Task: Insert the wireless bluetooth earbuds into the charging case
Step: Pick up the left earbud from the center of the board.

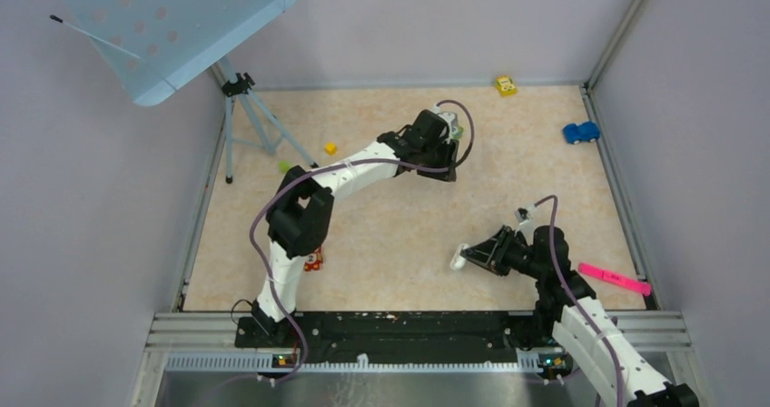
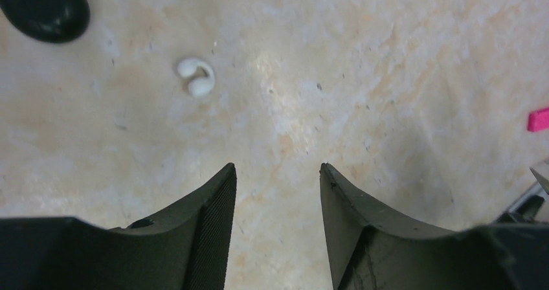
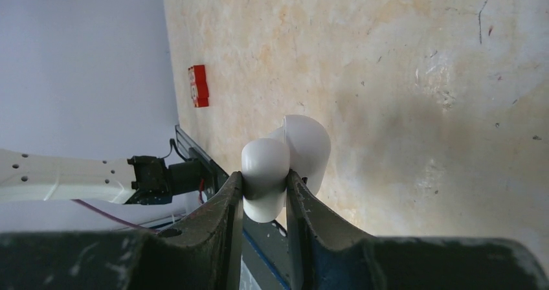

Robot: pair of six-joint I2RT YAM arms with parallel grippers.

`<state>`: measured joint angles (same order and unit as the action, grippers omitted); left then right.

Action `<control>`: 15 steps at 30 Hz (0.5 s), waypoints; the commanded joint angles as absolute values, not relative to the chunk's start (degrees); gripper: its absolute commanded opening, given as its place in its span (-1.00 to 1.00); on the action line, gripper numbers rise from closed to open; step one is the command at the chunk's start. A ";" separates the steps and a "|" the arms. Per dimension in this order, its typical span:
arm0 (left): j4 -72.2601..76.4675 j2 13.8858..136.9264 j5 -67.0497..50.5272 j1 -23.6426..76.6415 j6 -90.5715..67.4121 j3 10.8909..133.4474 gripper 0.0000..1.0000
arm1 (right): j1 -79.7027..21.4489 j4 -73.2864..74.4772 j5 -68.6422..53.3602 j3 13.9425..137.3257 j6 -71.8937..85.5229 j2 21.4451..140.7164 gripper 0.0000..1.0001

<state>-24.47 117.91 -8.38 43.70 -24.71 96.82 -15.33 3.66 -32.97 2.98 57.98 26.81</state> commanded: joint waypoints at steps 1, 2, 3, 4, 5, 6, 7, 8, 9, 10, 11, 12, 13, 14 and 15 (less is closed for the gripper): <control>-24.73 125.02 -3.65 43.89 -21.32 106.30 0.02 | -14.87 1.36 -33.41 7.42 56.23 29.28 -1.00; -25.40 126.81 -3.02 43.98 -20.75 108.51 0.00 | -14.86 0.98 -33.66 7.61 56.12 29.72 -1.00; -25.70 128.25 -2.46 44.17 -20.15 110.30 -0.04 | -14.89 0.69 -33.78 7.78 56.09 30.06 -1.00; -25.60 129.38 -2.12 44.35 -19.68 111.71 -0.10 | -14.86 0.45 -33.95 7.82 56.07 30.32 -1.00; -25.21 130.34 -1.87 44.50 -19.13 112.63 -0.14 | -14.88 0.41 -34.01 7.82 56.11 30.40 -1.00; -24.82 131.29 -1.71 44.67 -18.72 113.47 -0.17 | -14.93 0.42 -34.08 7.76 56.13 30.45 -1.00; -24.57 132.10 -1.61 44.73 -18.50 114.12 -0.18 | -14.89 0.39 -34.14 7.74 56.09 30.43 -1.00; -24.65 132.90 -1.26 44.81 -18.39 114.69 -0.18 | -14.92 0.37 -34.23 7.73 56.08 30.35 -1.00; -24.84 133.63 -0.99 44.82 -18.25 115.29 -0.18 | -14.94 0.38 -34.34 7.67 56.20 30.29 -1.00; -25.40 134.20 -0.64 44.82 -18.20 115.76 -0.18 | -14.92 0.38 -34.44 7.61 56.20 30.20 -1.00; -25.94 134.66 -0.54 44.82 -18.19 116.18 -0.18 | -14.89 0.40 -34.45 7.52 56.23 30.10 -1.00; -26.28 134.95 -0.53 44.82 -18.19 116.34 -0.18 | -14.89 0.36 -34.45 7.41 56.30 29.84 -1.00; -26.71 135.15 -0.59 44.87 -18.50 116.36 -0.18 | -14.92 0.41 -34.45 7.27 56.38 29.72 -1.00; -26.98 135.22 -0.54 44.83 -18.80 116.32 -0.18 | -14.92 0.41 -34.45 7.15 56.39 29.70 -1.00; -27.06 135.18 -0.55 44.82 -19.15 116.19 -0.18 | -14.88 0.38 -34.50 6.90 56.50 29.71 -1.00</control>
<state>-25.96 135.04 -1.78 44.64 -19.44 113.69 -15.29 2.57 -33.74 4.97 56.97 30.24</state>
